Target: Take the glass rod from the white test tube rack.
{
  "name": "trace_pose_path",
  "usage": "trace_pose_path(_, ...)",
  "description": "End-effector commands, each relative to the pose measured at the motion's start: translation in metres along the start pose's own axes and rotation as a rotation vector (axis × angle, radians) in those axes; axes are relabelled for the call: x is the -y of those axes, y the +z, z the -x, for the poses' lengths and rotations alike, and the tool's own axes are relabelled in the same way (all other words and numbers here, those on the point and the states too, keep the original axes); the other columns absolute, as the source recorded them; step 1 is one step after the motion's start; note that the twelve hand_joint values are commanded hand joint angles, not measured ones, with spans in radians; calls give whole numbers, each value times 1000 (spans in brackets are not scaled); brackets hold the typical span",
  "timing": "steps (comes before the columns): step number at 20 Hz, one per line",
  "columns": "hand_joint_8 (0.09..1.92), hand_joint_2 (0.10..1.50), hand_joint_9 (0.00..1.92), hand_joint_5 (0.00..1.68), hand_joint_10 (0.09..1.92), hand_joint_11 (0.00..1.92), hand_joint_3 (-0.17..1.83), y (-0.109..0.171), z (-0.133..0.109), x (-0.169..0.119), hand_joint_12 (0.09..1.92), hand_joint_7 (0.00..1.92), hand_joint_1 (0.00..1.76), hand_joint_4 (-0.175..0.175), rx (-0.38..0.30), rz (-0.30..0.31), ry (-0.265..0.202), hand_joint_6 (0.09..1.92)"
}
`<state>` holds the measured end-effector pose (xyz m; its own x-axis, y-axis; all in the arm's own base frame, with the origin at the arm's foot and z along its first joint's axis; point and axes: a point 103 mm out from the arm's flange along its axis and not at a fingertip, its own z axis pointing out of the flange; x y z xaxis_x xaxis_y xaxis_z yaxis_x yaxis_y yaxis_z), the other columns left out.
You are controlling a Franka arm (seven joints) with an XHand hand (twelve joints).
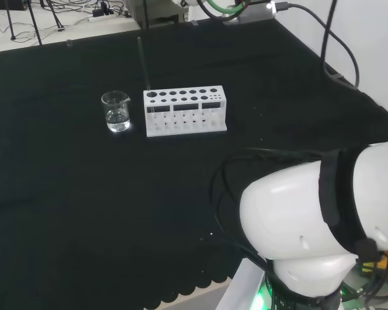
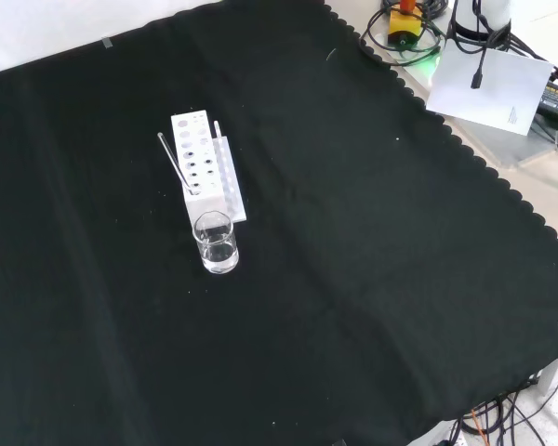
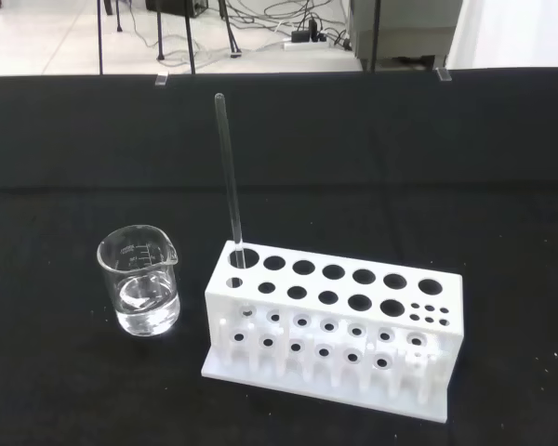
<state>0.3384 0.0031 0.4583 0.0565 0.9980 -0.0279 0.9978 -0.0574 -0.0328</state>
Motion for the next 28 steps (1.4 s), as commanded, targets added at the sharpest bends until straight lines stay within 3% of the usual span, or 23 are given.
trace_pose_path(1, 835, 1008, 98, 77, 916, 0, 430, 5, -13, -47, 1394, 0, 452, -153, 41, -7, -38, 87)
trace_pose_path(15, 854, 1015, 105, 92, 917, 0, 436, 30, -25, -140, 1401, 0, 457, -155, 33, -36, -99, 87)
trace_pose_path(20, 857, 1015, 102, 93, 916, 0, 436, 21, -31, -169, 1401, 0, 456, -155, 42, -22, -123, 87)
trace_pose_path(28, 862, 1016, 99, 93, 916, 0, 436, 38, -37, -199, 1401, 0, 453, -154, 60, -76, -158, 87)
